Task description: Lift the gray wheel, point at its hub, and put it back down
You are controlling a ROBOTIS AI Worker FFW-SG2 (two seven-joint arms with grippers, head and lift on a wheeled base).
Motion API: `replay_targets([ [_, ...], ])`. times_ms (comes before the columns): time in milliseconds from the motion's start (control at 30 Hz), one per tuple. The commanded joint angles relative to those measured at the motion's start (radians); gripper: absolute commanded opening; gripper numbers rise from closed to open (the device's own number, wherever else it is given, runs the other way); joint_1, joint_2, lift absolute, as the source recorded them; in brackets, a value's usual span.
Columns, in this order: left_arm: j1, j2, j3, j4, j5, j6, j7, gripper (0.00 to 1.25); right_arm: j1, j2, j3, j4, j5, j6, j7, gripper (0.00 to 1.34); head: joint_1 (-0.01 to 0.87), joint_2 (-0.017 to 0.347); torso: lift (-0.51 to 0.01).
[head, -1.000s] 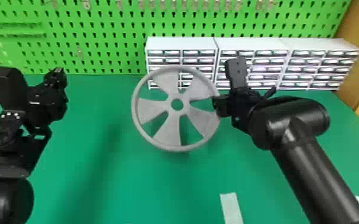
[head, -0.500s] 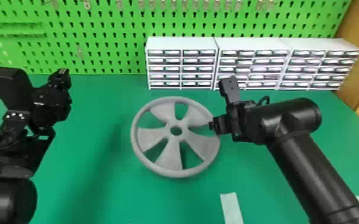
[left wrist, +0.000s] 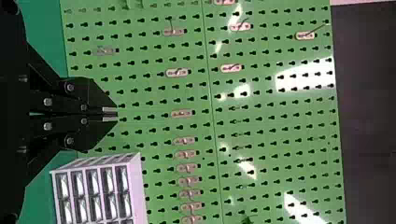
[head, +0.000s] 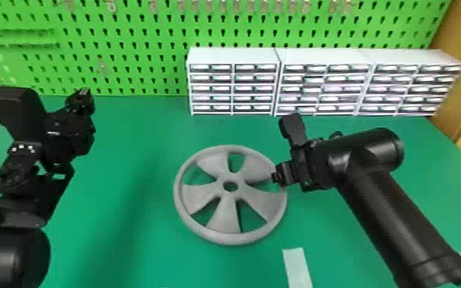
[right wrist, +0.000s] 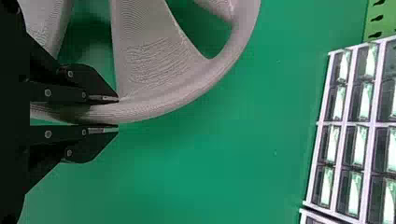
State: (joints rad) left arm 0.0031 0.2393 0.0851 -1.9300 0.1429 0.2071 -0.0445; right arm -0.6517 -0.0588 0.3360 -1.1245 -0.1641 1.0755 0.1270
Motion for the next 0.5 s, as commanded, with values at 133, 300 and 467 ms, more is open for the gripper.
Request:
replay_targets([
  [133,0.0,0.0,-0.002,0.002,0.001,0.0,0.0,0.03,-0.008,0.002,0.017,0.031,0.048,0.003,0.026,0.01,0.692,0.048,-0.088],
  [300,-0.002,0.0,-0.004,0.003,0.001,0.0,0.0,0.03,-0.009,0.002,0.018,0.043,0.052,0.001,0.028,0.01,0.692,0.048,-0.088],
  [467,-0.002,0.0,-0.004,0.003,0.001,0.0,0.0,0.03,-0.009,0.004,0.015,0.051,0.052,0.001,0.028,0.01,0.692,0.048,-0.088],
])
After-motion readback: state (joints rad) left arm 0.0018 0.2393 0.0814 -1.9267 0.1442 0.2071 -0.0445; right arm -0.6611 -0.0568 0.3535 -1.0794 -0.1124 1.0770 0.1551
